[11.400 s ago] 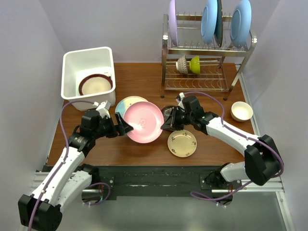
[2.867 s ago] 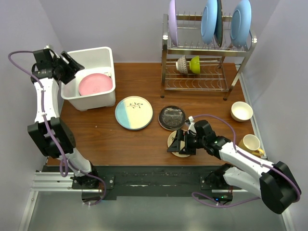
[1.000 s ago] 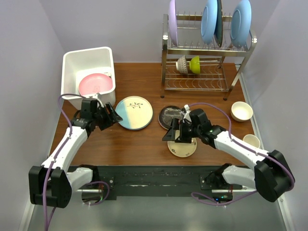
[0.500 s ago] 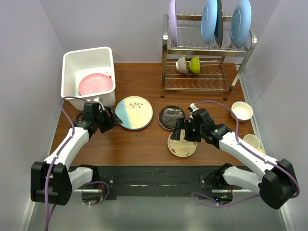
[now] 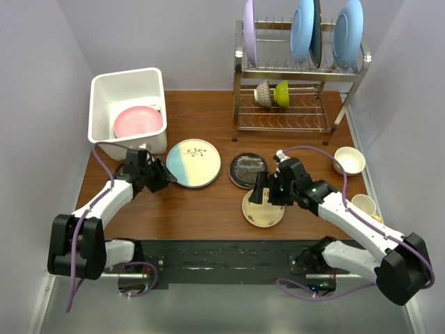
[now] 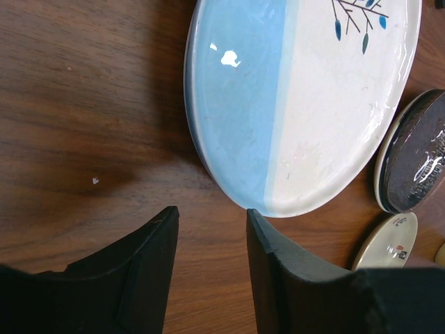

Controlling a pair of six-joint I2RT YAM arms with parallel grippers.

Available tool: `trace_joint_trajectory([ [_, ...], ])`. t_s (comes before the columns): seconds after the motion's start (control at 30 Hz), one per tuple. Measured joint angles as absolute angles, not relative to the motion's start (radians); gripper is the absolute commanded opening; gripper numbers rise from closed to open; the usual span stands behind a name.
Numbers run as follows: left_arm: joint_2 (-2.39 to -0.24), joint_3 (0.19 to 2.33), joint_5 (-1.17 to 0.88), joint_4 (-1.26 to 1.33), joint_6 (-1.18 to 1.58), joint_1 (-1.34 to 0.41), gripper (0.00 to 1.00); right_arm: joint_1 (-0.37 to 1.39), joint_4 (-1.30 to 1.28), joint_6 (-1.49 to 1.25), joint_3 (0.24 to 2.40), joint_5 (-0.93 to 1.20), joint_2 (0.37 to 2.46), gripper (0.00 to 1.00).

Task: Place the plates into the plastic bin on the countertop
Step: Pick up the plate at the center of the board.

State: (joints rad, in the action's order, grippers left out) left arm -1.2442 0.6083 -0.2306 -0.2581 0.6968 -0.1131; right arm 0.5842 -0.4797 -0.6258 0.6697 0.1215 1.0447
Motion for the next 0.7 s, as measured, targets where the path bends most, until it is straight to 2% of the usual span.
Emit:
trace_joint_trajectory([
  [0.13,-1.267,0.609,-0.231,-0.245,0.697,-0.114,0.43,0.584,-0.480,-0.624,0.670,0.122,1.045,0.99],
  [0.7,-1.345,0.637,-0.223,-0.200,0.701,-0.114,0.38,0.584,-0.478,-0.616,0.670,0.134,1.047,0.99],
])
